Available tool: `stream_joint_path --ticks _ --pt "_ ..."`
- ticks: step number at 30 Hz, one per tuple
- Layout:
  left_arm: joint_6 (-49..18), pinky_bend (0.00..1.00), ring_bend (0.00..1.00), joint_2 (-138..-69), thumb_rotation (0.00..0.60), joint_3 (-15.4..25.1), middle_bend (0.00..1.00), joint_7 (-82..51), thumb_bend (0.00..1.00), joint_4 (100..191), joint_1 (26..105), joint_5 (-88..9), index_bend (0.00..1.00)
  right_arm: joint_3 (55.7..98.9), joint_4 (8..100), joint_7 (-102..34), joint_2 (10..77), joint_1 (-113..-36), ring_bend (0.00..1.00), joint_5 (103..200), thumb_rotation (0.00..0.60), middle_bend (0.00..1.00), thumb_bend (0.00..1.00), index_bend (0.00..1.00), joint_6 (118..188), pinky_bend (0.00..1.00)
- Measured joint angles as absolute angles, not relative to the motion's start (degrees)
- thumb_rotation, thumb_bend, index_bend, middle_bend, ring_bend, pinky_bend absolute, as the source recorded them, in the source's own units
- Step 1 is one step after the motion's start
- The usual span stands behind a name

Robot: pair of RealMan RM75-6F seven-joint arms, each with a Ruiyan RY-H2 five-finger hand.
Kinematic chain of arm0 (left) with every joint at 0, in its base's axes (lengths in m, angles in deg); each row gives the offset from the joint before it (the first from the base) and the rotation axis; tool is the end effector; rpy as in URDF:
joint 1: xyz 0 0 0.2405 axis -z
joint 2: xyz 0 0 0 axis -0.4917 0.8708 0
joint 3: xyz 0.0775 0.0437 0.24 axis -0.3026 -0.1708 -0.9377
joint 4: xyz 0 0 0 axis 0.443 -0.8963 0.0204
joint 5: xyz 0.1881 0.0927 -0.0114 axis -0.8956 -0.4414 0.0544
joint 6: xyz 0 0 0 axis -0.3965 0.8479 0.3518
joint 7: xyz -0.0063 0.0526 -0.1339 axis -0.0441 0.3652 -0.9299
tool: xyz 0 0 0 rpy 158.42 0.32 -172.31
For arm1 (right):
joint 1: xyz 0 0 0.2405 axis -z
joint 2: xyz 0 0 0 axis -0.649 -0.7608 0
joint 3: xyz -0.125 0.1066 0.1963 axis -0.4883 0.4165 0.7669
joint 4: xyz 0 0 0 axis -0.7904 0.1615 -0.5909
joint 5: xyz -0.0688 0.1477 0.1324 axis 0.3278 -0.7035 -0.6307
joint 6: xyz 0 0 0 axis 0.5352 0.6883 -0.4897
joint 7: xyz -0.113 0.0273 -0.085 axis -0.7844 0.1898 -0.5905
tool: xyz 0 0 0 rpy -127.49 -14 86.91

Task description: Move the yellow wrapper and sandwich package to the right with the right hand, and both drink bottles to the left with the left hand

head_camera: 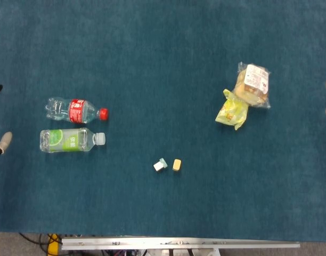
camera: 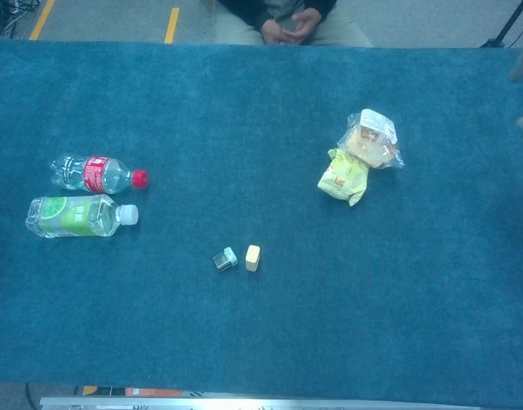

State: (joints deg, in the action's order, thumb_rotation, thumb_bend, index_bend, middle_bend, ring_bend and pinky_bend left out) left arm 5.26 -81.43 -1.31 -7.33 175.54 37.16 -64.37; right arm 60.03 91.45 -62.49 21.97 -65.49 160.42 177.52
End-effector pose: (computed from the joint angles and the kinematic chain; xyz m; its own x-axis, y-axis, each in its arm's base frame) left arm -0.2696 0.1887 0.1585 0.4205 -0.0016 0.9073 0.9050 -0.0709 -0.4196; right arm -0.2261 -0.2264 0.1403 0.5806 -0.0423 0.8131 -0.8122 -0.1001 0.5748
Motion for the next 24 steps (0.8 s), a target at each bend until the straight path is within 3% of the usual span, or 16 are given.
stream_joint_path --ticks 24 --pt "7.51 0.18 0.02 -81.7 0.6 -1.47 0.1 -6.51 0.23 176.75 35.12 -65.65 0.12 63.88 90.0 -57.46 18.68 -55.32 0.3 162.55 0.6 0.36 0.21 0.42 178.01 0.43"
